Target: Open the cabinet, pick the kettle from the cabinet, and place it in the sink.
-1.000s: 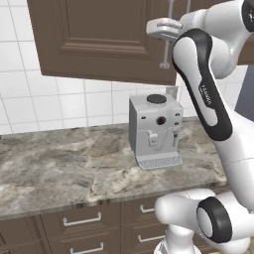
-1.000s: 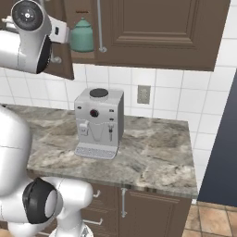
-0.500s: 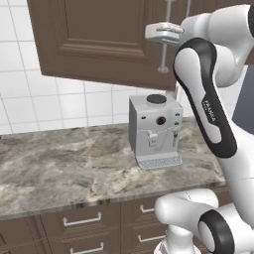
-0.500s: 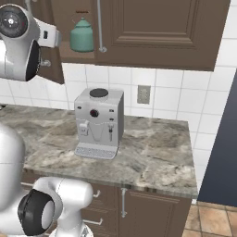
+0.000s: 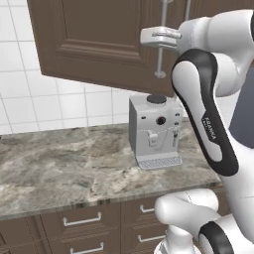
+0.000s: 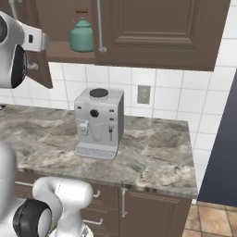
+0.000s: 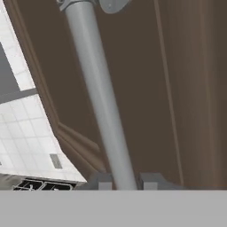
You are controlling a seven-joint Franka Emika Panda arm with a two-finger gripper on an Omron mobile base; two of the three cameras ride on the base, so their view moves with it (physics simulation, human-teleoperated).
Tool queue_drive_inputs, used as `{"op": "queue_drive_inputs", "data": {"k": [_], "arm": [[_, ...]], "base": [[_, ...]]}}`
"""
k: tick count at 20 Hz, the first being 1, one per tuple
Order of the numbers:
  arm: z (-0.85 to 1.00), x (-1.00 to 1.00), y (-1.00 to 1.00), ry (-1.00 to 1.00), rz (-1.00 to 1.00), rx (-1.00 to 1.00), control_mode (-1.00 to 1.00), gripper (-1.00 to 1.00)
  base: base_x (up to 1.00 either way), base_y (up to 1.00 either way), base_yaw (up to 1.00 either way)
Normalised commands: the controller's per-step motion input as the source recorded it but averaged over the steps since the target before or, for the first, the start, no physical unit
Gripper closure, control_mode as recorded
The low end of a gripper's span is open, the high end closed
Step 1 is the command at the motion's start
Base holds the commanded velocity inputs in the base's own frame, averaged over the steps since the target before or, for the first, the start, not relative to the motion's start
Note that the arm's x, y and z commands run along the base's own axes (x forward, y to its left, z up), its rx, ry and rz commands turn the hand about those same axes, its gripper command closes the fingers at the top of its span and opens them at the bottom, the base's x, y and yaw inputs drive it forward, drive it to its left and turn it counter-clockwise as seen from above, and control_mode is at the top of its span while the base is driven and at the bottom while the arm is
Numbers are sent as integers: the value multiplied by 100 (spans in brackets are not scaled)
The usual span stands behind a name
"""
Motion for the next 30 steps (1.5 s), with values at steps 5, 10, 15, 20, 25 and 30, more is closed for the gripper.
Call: {"op": "queue_drive_inputs", "data": {"k": [5, 10, 15, 20, 25, 30], "arm": [[-5, -31, 48, -1, 0, 0, -100, 100], [-7, -20, 41, 0, 0, 0, -100, 100], [-14, -28, 23, 0, 0, -2, -100, -100], [-10, -48, -5, 0, -1, 0, -100, -100], [-3, -44, -34, -5, -12, 0, -100, -100], [0, -31, -56, -4, -6, 9, -100, -100]], "base": [[0, 0, 0], [0, 0, 0], [0, 0, 0], [0, 0, 0], [0, 0, 0], [0, 0, 0]]}}
